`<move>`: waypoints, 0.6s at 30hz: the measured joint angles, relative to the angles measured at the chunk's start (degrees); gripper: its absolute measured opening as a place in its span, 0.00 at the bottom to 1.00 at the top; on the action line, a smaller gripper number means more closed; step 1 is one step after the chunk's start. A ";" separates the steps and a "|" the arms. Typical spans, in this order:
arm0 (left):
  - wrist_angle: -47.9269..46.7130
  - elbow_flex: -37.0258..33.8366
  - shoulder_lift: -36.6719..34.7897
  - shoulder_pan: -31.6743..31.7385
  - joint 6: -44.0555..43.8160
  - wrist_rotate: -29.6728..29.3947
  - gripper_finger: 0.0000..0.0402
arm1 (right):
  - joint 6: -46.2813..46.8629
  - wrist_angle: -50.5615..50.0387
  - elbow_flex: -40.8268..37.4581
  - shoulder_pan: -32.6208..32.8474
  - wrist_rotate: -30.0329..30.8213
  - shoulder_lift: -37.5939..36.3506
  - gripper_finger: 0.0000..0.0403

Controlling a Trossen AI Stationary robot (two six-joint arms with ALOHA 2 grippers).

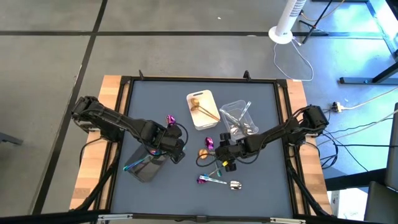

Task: Sort silverware by color (type)
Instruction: Put the gold spoon into the white bin

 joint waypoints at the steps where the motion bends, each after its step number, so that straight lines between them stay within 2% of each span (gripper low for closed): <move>1: 0.00 0.00 0.00 0.00 0.00 0.00 0.30 | 0.00 -0.01 0.00 0.00 0.00 0.00 0.46; 11: 0.00 0.00 0.00 0.00 -0.02 0.00 0.30 | 0.00 -0.11 0.00 0.02 -0.43 0.07 0.29; 18: 0.02 -0.02 0.00 -0.04 -0.03 0.02 0.30 | -0.02 -0.12 0.00 0.02 -0.18 0.07 0.27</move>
